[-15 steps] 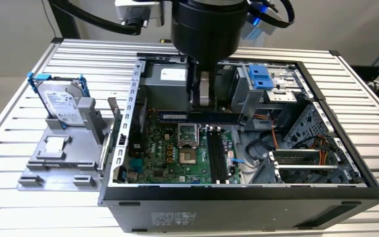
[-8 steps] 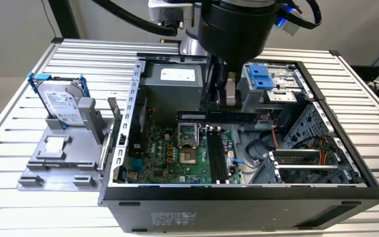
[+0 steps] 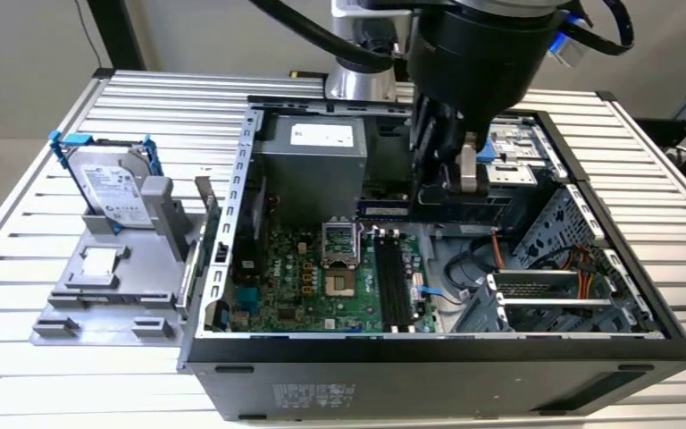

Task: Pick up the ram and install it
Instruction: 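Pick up the ram and move it above insertion slot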

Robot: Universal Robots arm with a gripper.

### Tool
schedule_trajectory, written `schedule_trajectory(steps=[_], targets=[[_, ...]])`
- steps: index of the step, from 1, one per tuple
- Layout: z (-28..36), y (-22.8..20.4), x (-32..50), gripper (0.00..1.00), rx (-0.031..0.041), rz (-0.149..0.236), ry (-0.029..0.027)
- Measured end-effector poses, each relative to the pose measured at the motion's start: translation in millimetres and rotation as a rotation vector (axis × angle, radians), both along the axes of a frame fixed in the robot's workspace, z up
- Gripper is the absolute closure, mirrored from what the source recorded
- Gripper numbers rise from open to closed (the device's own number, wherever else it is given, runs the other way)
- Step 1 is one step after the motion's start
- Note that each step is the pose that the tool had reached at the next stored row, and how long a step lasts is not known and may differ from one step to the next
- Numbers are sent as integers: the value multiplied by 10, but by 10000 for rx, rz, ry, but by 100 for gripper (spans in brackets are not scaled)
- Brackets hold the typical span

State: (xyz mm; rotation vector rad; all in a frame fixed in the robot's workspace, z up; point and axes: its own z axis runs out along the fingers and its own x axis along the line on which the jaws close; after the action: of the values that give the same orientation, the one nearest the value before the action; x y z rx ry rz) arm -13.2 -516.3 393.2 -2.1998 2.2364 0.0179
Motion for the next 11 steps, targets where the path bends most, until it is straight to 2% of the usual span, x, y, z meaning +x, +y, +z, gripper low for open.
schedule_trajectory(steps=[6, 11], targets=[[-1, 2, 206, 100, 0, 1, 0], [-2, 2, 319, 100, 0, 0, -1]])
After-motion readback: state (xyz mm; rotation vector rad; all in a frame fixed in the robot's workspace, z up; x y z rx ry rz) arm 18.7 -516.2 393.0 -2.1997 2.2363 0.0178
